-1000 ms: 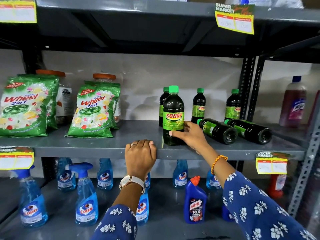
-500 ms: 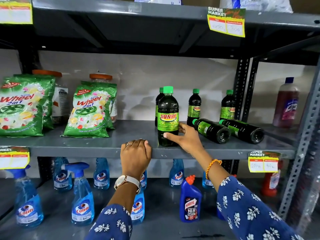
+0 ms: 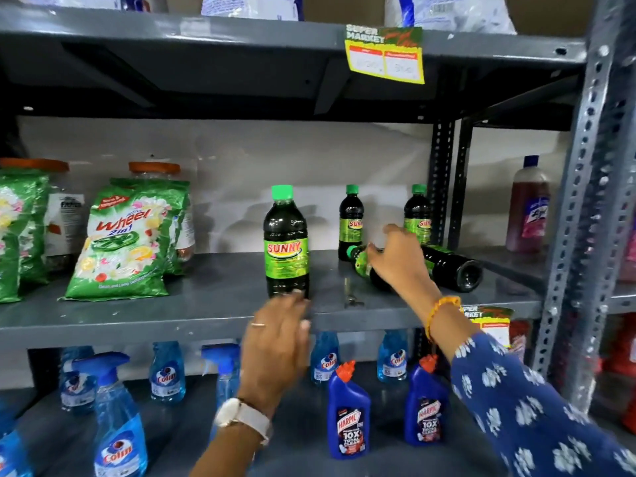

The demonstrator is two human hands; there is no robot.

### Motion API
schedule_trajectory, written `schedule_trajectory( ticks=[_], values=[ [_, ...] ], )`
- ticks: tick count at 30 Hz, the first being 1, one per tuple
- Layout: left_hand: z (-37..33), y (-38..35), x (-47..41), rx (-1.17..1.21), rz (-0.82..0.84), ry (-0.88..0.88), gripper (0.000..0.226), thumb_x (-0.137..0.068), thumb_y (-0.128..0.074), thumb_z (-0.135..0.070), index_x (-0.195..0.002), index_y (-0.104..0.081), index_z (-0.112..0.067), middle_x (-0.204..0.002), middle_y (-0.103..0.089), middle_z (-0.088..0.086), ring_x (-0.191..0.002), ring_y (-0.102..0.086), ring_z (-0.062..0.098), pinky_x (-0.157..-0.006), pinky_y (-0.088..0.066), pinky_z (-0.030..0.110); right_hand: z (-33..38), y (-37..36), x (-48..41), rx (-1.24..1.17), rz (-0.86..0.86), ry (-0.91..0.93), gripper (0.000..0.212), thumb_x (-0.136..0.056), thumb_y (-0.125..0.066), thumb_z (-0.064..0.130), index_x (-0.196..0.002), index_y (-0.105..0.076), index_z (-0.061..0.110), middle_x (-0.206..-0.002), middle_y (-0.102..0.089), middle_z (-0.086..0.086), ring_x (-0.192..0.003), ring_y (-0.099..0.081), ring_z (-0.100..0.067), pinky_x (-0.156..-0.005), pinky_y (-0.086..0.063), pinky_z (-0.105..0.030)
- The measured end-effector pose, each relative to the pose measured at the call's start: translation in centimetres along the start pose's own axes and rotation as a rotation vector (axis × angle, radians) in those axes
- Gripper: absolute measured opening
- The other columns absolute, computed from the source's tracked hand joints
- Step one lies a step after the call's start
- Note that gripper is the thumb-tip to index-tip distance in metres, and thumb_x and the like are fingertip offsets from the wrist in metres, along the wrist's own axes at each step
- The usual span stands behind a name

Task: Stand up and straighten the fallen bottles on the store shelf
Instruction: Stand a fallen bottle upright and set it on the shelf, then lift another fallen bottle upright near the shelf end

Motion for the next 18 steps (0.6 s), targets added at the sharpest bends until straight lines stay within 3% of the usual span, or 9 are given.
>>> schedule_trajectory(
  ticks=[2, 4, 6, 8, 10, 13, 15, 18],
  values=[
    [-3.8, -4.1, -1.1, 0.005, 0.169, -0.038, 0.032, -0.091, -0.04, -0.019, -0.097, -0.066, -0.001, -0.101, -0.066, 0.016, -0.095, -0.057, 0.03, -0.087, -0.046, 0.04, -0.9, -2.3, -1.2, 0.316, 0.308, -0.091, 0.045, -0.086, -0.057, 0.029, -0.119, -0.053, -0.001, -0.122, -0.056, -0.02, -0.116, -0.05, -0.036, -0.094, -0.045, -0.04],
    [-5.1, -7.6, -2.2, -0.075, 0.271, 0.062, 0.031, -0.09, -0.041, -0.021, -0.091, -0.066, -0.004, -0.095, -0.067, 0.014, -0.089, -0.06, 0.031, -0.078, -0.049, 0.041, -2.0, -4.3, -1.1, 0.564, 0.514, -0.247, 0.056, -0.085, -0.058, 0.035, -0.131, -0.045, 0.006, -0.136, -0.045, -0.015, -0.127, -0.038, -0.035, -0.099, -0.04, -0.044],
    [-4.7, -9.7, -2.6, -0.185, 0.357, 0.157, 0.034, -0.088, -0.039, -0.024, -0.084, -0.068, -0.006, -0.086, -0.068, 0.012, -0.08, -0.062, 0.031, -0.07, -0.049, 0.038, -2.2, -5.5, -1.4, 0.686, 0.489, -0.284, 0.051, -0.088, -0.053, 0.031, -0.134, -0.042, 0.01, -0.137, -0.044, -0.01, -0.126, -0.033, -0.035, -0.097, -0.037, -0.048],
    [-4.4, -10.3, -2.5, -0.25, 0.39, 0.212, 0.035, -0.088, -0.039, -0.026, -0.077, -0.067, -0.009, -0.075, -0.067, 0.01, -0.069, -0.061, 0.03, -0.063, -0.045, 0.036, -2.7, -5.5, -2.1, 0.671, 0.325, -0.245, 0.039, -0.091, -0.046, 0.019, -0.129, -0.048, 0.011, -0.13, -0.051, -0.008, -0.12, -0.036, -0.033, -0.092, -0.037, -0.044],
    [-4.4, -10.3, -2.3, -0.258, 0.392, 0.233, 0.033, -0.088, -0.038, -0.025, -0.076, -0.066, -0.012, -0.072, -0.066, 0.008, -0.066, -0.06, 0.029, -0.061, -0.044, 0.036, -3.5, -5.2, -2.5, 0.531, 0.192, -0.17, 0.036, -0.09, -0.049, 0.017, -0.125, -0.05, 0.007, -0.126, -0.055, -0.009, -0.12, -0.038, -0.032, -0.092, -0.037, -0.043],
    [-4.5, -10.4, -2.3, -0.267, 0.373, 0.261, 0.031, -0.087, -0.038, -0.025, -0.076, -0.065, -0.014, -0.074, -0.066, 0.006, -0.069, -0.061, 0.028, -0.062, -0.043, 0.037, -4.8, -4.5, -2.7, 0.15, 0.102, -0.12, 0.053, -0.081, -0.064, 0.043, -0.116, -0.052, 0.004, -0.116, -0.06, -0.014, -0.119, -0.045, -0.034, -0.09, -0.042, -0.042],
    [-4.7, -10.3, -2.5, -0.298, 0.341, 0.252, 0.031, -0.084, -0.038, -0.024, -0.077, -0.066, -0.013, -0.073, -0.066, 0.006, -0.067, -0.061, 0.027, -0.061, -0.041, 0.035, -5.0, -4.1, -2.2, -0.138, 0.035, -0.119, 0.061, -0.079, -0.062, 0.052, -0.109, -0.052, 0.0, -0.109, -0.063, -0.022, -0.109, -0.055, -0.039, -0.084, -0.044, -0.041],
    [-5.0, -10.3, -2.5, -0.305, 0.316, 0.232, 0.032, -0.083, -0.039, -0.024, -0.081, -0.068, -0.012, -0.075, -0.068, 0.006, -0.067, -0.061, 0.027, -0.062, -0.041, 0.034, -5.3, -4.8, -1.6, -0.386, 0.085, -0.16, 0.061, -0.085, -0.057, 0.049, -0.112, -0.045, -0.004, -0.115, -0.06, -0.026, -0.11, -0.055, -0.04, -0.081, -0.042, -0.038]
  ],
)
Point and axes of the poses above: each hand's wrist, its own x-axis away from the middle knuckle, its own y-axis out of the back of the hand, z = x × y, the point moved 7 cm from there along -x, towards the middle knuckle
